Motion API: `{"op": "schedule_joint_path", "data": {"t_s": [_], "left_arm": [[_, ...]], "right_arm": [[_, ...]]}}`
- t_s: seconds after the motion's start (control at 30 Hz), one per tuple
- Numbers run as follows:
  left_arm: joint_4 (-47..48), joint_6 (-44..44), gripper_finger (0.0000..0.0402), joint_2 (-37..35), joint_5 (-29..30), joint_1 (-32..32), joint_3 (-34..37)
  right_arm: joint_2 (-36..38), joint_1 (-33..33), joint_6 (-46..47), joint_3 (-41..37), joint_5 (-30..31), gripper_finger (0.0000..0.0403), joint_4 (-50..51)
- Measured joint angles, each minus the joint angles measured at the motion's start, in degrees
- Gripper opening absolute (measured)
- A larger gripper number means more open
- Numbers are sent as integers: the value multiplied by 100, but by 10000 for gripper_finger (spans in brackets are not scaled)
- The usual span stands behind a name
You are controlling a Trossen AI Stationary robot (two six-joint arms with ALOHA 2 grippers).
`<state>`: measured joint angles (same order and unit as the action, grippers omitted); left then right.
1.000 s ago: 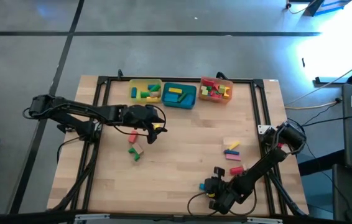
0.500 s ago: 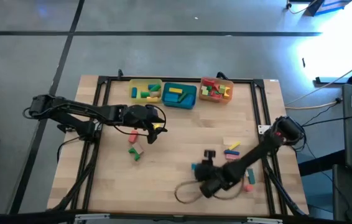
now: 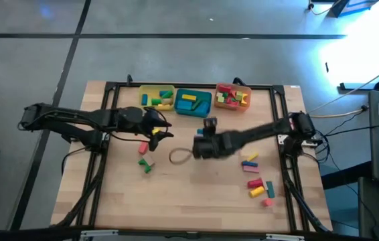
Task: Sort blocks by size
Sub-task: Put the blue rectangle block into the blue bin
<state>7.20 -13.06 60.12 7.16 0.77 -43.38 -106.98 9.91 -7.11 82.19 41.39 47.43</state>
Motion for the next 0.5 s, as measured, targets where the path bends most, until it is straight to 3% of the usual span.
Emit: {"op": "schedule_joint_path", "data": {"t_s": [0.1, 0.2, 0.33, 0.5], "left_arm": [[160, 6, 182, -248, 2, 1, 0], [439, 0, 182, -388, -13, -8, 0], [1116, -192, 182, -413, -50, -96, -6], [2112, -598, 182, -392, -77, -346, -4]], "right_arm": [[-1, -587, -822, 0, -117, 116, -756], [-2, -1213, -1316, 0, -745, 117, -1599], [-24, -1960, -1438, 0, -2073, 121, -2426], [-189, -2663, -1430, 7, -2743, 122, -3173]]}}
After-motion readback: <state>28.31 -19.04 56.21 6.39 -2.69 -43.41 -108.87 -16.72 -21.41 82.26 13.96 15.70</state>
